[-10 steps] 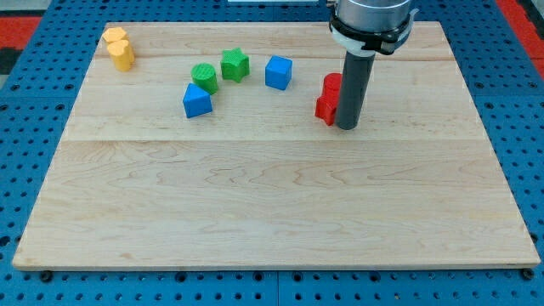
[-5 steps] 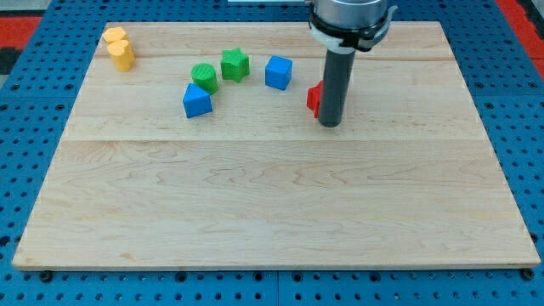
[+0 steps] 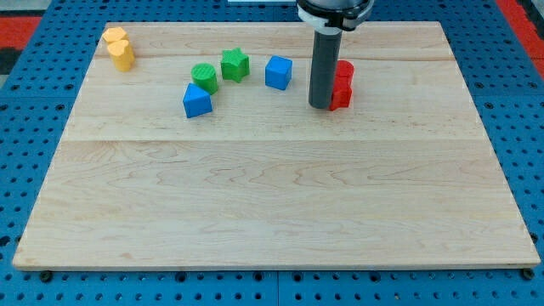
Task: Push the red circle along with the red star to the top right of the board
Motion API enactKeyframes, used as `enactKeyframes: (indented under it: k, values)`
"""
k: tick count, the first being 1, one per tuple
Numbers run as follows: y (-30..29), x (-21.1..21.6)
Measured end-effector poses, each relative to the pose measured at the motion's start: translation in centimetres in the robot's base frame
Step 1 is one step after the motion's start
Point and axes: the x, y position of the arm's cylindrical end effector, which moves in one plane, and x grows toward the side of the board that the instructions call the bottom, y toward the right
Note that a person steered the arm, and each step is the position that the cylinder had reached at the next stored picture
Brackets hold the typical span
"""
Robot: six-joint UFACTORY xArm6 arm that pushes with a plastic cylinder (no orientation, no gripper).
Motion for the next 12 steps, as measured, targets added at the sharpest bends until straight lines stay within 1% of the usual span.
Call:
enactKeyframes:
  k: [1, 4, 5, 6, 7, 8, 9, 11, 12]
  values:
    - [1.9, -1.2]
    - [3.0, -6.6]
    - [4.7, -7.4]
    - [6.3, -7.5]
    - [6.6, -7.6]
    - [6.4, -5.5]
    - [7.5, -3.0]
    - [9.1, -3.7]
    - [9.1, -5.3]
